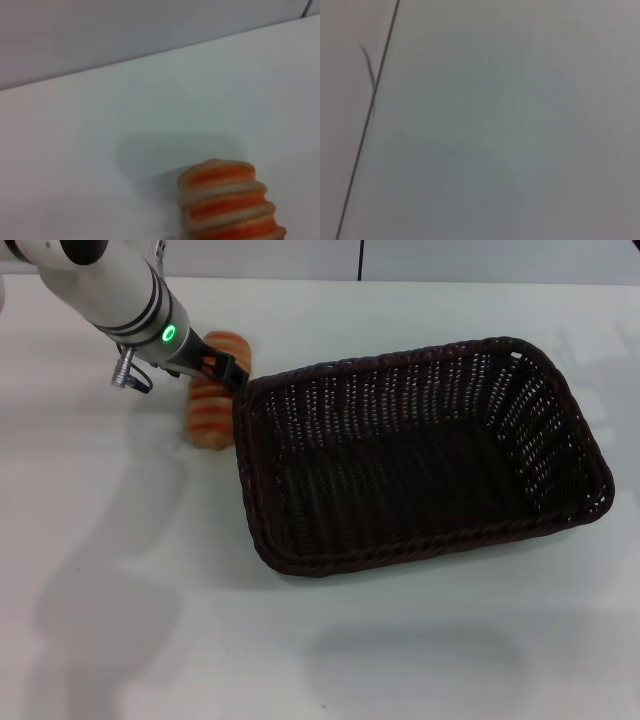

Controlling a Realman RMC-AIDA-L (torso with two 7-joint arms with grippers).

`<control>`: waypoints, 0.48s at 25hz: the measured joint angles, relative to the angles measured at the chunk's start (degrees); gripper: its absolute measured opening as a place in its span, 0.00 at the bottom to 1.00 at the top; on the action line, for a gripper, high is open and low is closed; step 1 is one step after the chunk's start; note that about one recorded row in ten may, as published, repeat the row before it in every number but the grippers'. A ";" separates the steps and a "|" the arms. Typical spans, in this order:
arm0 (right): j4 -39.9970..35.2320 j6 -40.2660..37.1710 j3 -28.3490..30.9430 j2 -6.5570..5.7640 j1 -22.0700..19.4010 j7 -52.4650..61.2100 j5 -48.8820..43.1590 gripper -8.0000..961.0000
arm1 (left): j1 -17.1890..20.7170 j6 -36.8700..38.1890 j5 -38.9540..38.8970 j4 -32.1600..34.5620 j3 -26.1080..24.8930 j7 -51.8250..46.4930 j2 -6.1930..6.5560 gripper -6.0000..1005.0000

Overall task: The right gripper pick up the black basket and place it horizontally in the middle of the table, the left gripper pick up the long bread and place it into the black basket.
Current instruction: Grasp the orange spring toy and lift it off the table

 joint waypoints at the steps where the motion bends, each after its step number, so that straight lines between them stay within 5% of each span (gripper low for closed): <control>1: -0.01 0.00 -0.03 0.00 0.09 0.01 0.00 0.82 | -0.02 -0.06 -0.01 0.25 -0.02 0.21 -0.01 0.74; 12: -0.29 -0.02 -0.15 -0.01 1.02 0.05 0.00 0.82 | -0.03 -1.11 -3.45 0.91 -2.64 3.45 0.00 0.68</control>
